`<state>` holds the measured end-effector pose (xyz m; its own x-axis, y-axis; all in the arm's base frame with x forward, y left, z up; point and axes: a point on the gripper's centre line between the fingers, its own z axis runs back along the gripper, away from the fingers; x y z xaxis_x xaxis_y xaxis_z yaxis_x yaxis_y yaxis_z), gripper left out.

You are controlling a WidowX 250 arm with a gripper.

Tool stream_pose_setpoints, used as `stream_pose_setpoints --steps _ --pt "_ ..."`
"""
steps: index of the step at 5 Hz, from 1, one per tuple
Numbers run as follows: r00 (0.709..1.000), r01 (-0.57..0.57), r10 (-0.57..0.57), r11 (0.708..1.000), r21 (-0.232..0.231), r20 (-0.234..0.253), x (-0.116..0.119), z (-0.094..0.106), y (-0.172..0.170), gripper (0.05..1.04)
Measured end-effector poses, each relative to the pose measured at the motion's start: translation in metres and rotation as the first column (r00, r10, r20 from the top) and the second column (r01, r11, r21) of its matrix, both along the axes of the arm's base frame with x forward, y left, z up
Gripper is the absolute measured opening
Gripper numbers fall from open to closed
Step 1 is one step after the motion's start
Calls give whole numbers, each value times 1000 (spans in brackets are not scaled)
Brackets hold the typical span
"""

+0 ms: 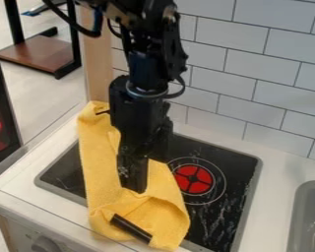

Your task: Unfold the cloth from bottom left to top right

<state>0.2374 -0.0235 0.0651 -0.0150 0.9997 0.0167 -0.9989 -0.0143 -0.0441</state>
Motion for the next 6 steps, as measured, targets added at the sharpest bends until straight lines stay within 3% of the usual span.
stream_pose_setpoints --steps 1,2,4,6 --pt "999 32 -32 999 37 9 13 -6 5 999" --pt "998 55 -58 992 111 25 28 -14 16 999" --pt "1000 13 -12 971 239 -8 53 -34 46 999" --pt "1000 6 0 958 286 -20 58 -45 49 999"
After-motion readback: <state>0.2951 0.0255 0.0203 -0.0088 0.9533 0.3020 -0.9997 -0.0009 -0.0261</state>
